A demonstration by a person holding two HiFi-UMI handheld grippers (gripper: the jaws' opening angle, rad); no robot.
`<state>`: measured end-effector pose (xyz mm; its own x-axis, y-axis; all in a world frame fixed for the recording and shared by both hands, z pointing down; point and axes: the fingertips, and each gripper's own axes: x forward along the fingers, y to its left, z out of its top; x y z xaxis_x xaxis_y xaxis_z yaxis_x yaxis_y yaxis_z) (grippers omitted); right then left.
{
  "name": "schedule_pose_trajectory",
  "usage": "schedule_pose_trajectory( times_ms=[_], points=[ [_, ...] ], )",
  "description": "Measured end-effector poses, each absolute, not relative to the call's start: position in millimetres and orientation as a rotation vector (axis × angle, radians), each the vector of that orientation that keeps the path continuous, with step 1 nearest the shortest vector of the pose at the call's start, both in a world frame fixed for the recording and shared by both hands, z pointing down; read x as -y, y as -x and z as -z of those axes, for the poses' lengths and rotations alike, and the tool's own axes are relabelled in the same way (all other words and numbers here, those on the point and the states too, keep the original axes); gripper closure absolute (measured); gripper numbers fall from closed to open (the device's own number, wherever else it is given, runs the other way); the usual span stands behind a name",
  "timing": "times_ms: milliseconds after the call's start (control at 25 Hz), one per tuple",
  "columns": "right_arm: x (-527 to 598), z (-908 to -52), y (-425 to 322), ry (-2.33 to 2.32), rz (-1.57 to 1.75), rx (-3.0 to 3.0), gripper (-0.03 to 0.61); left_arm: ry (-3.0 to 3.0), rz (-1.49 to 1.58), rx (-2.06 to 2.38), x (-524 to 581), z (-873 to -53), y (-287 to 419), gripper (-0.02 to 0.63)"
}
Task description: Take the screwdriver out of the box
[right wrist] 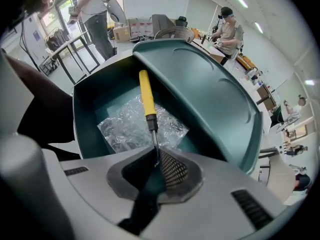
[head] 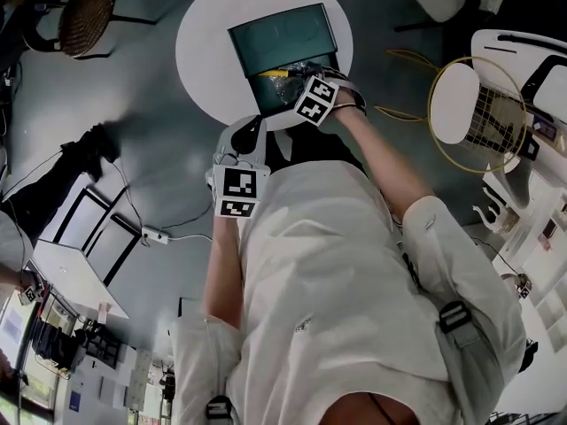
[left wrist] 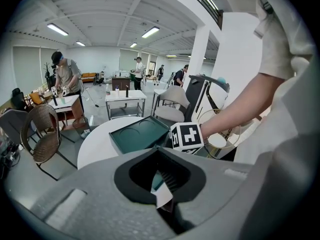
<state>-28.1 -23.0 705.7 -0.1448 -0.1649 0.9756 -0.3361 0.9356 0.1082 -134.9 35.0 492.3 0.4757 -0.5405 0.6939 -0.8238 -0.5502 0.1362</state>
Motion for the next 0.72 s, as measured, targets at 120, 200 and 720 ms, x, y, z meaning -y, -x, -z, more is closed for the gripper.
schedule_pose_trajectory(
  times_ms=[120,200,720],
  points=[
    [22.0,-708.2,29.5,-0.361,-0.141,1.717,0.540,-2.267,-0.832,1.133,-34.8,-493.4,137.5,0.604],
    [21.8,-708.8,30.8,-0.352,-0.141,1.714,0.540,-2.266,-0.835,1.130,-35.5,-493.7,138.4,0.604],
    [16.1,-696.6,39.8,-0.260,-0.122,1.790,0.476,-2.263,-0.839,1.140,-37.9,-493.8,140.3,0.604]
  ],
)
